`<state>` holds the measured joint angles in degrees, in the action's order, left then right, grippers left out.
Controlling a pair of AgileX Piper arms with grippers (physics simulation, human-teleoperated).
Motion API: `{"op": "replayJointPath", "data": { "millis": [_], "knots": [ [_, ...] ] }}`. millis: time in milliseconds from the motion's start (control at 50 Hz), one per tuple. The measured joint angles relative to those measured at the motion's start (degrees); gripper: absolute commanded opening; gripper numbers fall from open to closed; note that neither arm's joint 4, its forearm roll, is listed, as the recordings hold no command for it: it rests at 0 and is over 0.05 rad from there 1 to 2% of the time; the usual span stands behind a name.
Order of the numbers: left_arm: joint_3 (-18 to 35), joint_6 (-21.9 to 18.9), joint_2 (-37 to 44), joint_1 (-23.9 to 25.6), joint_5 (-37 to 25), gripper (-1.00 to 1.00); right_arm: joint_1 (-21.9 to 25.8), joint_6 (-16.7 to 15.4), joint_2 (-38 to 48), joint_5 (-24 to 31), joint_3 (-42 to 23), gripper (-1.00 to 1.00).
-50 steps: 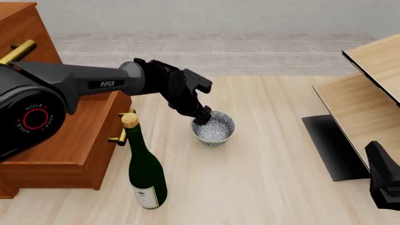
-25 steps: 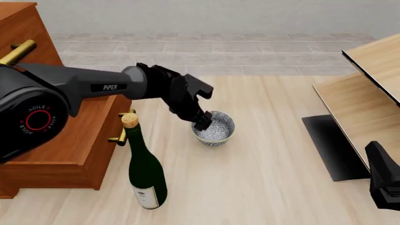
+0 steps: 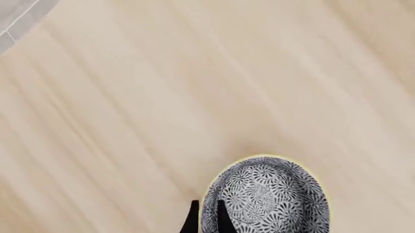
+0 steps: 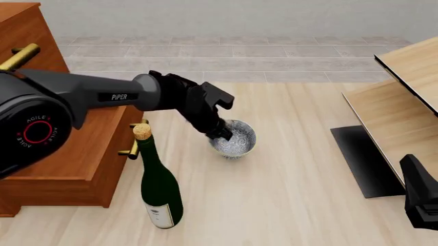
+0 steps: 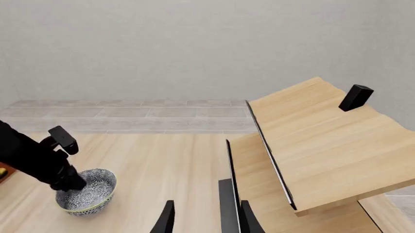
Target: Put the bowl on top of the cabinet.
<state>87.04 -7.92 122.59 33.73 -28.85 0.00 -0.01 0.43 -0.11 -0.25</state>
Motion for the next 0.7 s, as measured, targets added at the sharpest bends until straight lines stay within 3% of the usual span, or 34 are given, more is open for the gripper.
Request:
{"op": "replayJointPath", "data": {
  "millis": [360,700],
  "knots": [
    [1.74,-0.28,-1.58,-2.85,2.57,-1.00,0.00,0.00,0.00,0.00,0.00,1.00],
    [3.31,2.02,-4.32,-4.53,3.62,-1.00,0.00,0.00,0.00,0.00,0.00,1.00]
  ]
}}
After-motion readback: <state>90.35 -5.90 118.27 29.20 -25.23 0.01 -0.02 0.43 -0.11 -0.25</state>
